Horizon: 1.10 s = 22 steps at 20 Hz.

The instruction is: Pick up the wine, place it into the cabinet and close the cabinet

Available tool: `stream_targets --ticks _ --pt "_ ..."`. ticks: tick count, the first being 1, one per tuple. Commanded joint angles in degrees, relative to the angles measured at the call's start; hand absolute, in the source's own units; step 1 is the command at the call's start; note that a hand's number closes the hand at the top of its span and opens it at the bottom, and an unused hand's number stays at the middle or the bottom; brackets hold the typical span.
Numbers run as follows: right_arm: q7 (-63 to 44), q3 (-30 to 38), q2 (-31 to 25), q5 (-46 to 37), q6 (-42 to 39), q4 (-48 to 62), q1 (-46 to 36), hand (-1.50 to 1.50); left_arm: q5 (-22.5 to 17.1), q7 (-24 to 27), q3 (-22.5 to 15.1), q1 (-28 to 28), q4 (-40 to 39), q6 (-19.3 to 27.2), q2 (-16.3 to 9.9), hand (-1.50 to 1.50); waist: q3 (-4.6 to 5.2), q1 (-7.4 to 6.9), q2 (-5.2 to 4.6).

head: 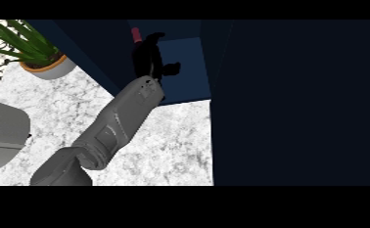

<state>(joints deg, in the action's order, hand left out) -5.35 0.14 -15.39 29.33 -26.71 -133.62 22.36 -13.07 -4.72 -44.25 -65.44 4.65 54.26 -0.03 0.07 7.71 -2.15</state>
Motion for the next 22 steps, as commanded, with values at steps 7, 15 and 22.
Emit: stream_targets --ticks 7,15,22 --pt "-0.1 -0.2 -0.3 2.9 -0.9 -2.0 2.4 -1.50 -1.4 3.1 2.5 2.3 3.4 1.4 0.0 -1.50 0.08 -0.85 0.11" --pt "-0.9 -1.8 0.6 3.5 0.7 -4.9 4.4 -1.50 -6.3 14.0 9.9 3.1 9.6 1.7 0.0 -1.50 0.13 -2.52 0.61" --pt "-2.4 -0.1 -0.9 3.9 2.0 -6.6 4.8 -1.50 -9.9 24.3 16.4 6.4 14.7 3.1 0.0 -1.50 0.06 -4.32 1.37"
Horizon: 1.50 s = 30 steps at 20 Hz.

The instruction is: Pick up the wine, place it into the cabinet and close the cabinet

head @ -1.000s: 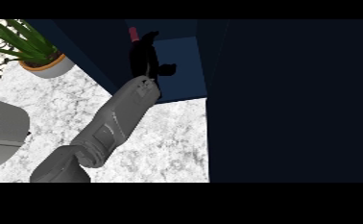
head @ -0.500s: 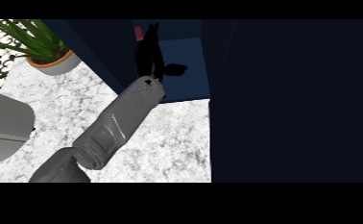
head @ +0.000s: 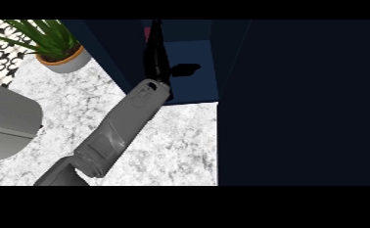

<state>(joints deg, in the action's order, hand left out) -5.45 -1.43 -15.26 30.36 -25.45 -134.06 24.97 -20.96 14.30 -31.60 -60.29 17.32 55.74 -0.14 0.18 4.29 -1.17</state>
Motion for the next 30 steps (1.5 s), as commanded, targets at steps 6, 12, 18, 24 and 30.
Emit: stream_targets --ticks 6,12,18,24,30 --pt "-2.7 -3.5 1.1 -2.3 2.5 -9.4 4.2 -1.50 -6.4 10.5 7.4 4.0 8.9 1.3 0.1 -1.50 -0.05 -0.86 0.76" --pt "-4.4 -0.2 -0.1 1.5 5.5 -8.4 1.1 -1.50 -9.2 15.5 8.5 8.3 14.8 -3.9 0.1 -1.50 -0.11 -2.62 0.98" --pt "-4.9 -4.2 1.4 -2.8 7.4 -11.7 3.4 -1.50 -8.8 15.6 4.7 15.7 26.1 -4.1 0.1 -1.50 -0.11 -3.76 1.53" --pt "-4.8 -3.7 0.3 -1.9 7.7 -12.5 4.2 -1.50 -5.9 12.2 1.3 20.4 34.5 -6.1 0.1 -1.50 -0.14 -3.96 1.65" --pt "-4.2 -4.2 0.3 -3.9 9.3 -12.1 4.4 -1.50 -5.3 8.8 -3.3 31.4 52.6 -6.2 -4.0 -1.50 -0.12 -4.83 2.05"
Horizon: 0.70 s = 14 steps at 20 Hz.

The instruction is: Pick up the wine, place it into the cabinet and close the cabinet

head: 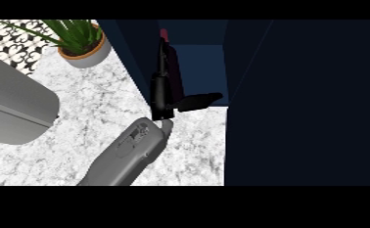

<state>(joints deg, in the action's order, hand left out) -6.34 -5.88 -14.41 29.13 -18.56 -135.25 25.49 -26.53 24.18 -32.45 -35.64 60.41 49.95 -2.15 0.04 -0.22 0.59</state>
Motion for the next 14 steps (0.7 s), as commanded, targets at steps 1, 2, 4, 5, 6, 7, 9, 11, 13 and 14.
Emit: stream_targets --ticks 1,2,4,5,6,7,9,11,13,14 --pt "-6.6 0.9 -1.2 -0.7 5.4 -11.9 0.1 -1.50 0.6 -2.2 -2.5 6.4 11.1 0.2 -2.5 -1.50 0.04 -0.54 0.02" --pt "-4.6 0.4 -1.6 -2.8 2.9 -10.5 2.4 -1.50 1.7 -3.7 -3.9 8.1 13.8 1.4 -3.8 -1.50 -0.01 -0.18 0.06" --pt "-3.7 0.6 -1.1 -4.0 3.5 -8.6 1.2 -1.50 2.4 -4.5 -5.4 11.7 19.1 1.1 -6.0 -1.50 -0.01 -0.19 -0.10" --pt "-2.3 1.1 -2.3 -3.7 1.4 -9.2 3.6 -1.50 2.4 -5.4 -5.7 13.4 22.3 -0.1 -9.6 -1.50 -0.03 -0.13 0.09" --pt "-4.1 0.4 -1.7 -3.3 3.5 -9.7 1.5 -1.50 2.7 -7.2 -5.5 12.3 23.2 -0.9 -10.4 -1.50 -0.02 -0.02 -0.15" --pt "-6.4 2.3 -3.3 -0.8 5.0 -13.3 1.8 -1.50 2.8 -4.2 -7.5 17.0 24.1 -0.4 -9.0 -1.50 0.05 -0.06 -0.03" --pt "-4.8 1.8 -3.1 -2.2 4.1 -9.8 1.7 -1.50 5.1 -9.9 -9.6 17.7 33.1 1.7 -15.2 -1.50 -0.04 -0.51 0.13" --pt "-4.5 6.8 -6.2 2.7 1.8 -9.0 0.1 -1.50 5.2 -9.0 -9.3 21.7 36.0 1.2 -16.8 -1.50 -0.04 -0.25 -0.11" --pt "-2.3 2.5 -3.4 -2.7 1.4 -7.0 0.8 -1.50 4.8 -11.1 -7.1 24.0 40.8 0.0 -20.7 -1.50 -0.05 0.01 -0.24" --pt "-3.6 -0.3 -2.2 -5.1 3.4 -10.7 1.8 -1.50 4.9 -10.0 -6.5 24.2 39.0 -0.7 -19.9 -1.50 -0.02 0.33 -0.29"
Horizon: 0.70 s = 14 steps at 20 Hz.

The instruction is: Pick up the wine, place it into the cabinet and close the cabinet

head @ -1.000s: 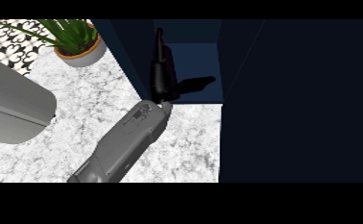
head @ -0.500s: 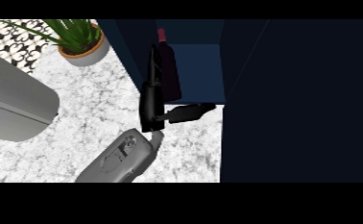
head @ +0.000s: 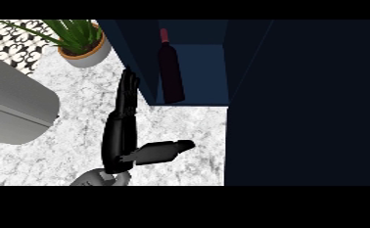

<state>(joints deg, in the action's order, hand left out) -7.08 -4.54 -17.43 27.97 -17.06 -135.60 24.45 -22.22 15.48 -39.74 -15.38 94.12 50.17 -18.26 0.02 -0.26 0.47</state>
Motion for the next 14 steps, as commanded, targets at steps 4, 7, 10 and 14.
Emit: stream_targets --ticks 4,7,10,14 --pt "-3.5 2.1 -3.1 0.5 -0.6 -7.5 1.1 1.50 -3.2 3.4 2.2 14.5 15.3 -9.0 -10.5 -1.50 0.07 -0.18 -0.18" --pt "-3.7 -2.5 -4.9 -4.1 -3.9 -7.1 0.8 1.50 -5.7 5.2 4.3 14.2 13.2 -14.8 -11.0 -1.50 0.12 0.30 -0.32" --pt "-2.4 0.1 -9.8 -1.6 -10.1 -4.4 0.5 1.50 -5.8 5.0 3.6 15.8 16.6 -17.1 -12.9 1.50 0.04 0.33 -0.25" --pt "-2.2 0.4 -10.7 -4.0 -11.0 -9.0 4.3 1.50 -9.4 7.5 8.7 23.7 20.4 -22.5 -19.1 1.50 0.07 0.41 -0.05"
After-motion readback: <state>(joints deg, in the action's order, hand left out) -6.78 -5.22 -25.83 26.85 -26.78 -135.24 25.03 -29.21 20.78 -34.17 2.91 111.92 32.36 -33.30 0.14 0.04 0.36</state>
